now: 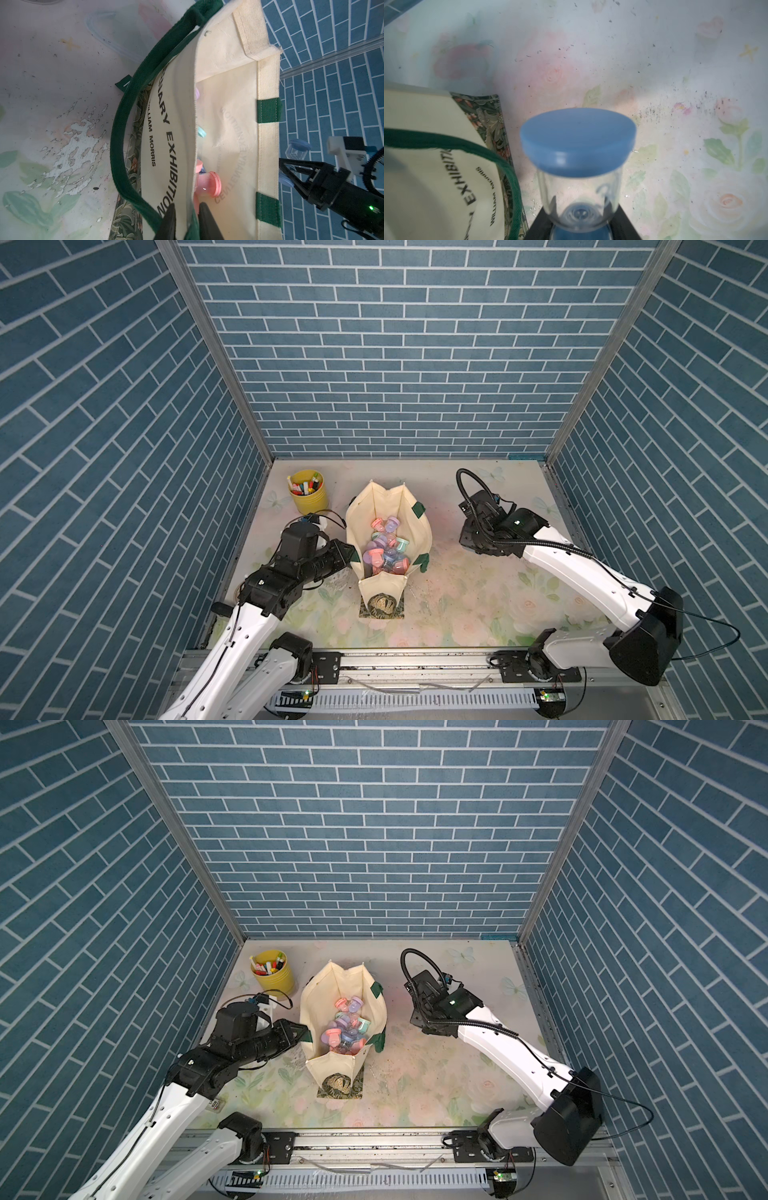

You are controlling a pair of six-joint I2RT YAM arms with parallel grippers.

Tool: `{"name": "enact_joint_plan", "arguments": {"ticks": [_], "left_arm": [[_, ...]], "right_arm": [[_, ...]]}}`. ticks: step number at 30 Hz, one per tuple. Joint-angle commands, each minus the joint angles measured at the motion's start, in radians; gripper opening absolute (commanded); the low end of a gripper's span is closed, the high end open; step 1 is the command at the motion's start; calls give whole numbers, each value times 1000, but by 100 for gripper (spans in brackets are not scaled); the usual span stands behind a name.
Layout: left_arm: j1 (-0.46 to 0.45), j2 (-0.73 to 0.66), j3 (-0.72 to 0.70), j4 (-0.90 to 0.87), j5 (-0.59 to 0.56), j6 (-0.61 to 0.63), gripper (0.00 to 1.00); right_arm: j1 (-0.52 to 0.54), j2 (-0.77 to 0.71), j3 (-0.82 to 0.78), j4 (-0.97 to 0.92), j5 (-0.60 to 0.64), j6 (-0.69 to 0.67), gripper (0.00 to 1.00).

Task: Put the hourglass into the canvas bag
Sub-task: Place the hourglass in the canvas bag.

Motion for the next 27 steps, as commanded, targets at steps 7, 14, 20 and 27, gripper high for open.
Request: {"name": "enact_joint_plan", "arguments": {"ticks": [7,14,20,27], "left_arm": [[11,55,76,-12,6,35,23],[12,43,67,-19,20,36,11],[12,46,65,-9,31,40,7],[13,17,19,43,40,-9,3]], "right_arm": [[137,-17,185,-127,115,-98,0],[198,40,331,-182,127,-117,0],[214,120,455,-170,81,-164,0],[229,213,593,-160,26,-210,0]]}}
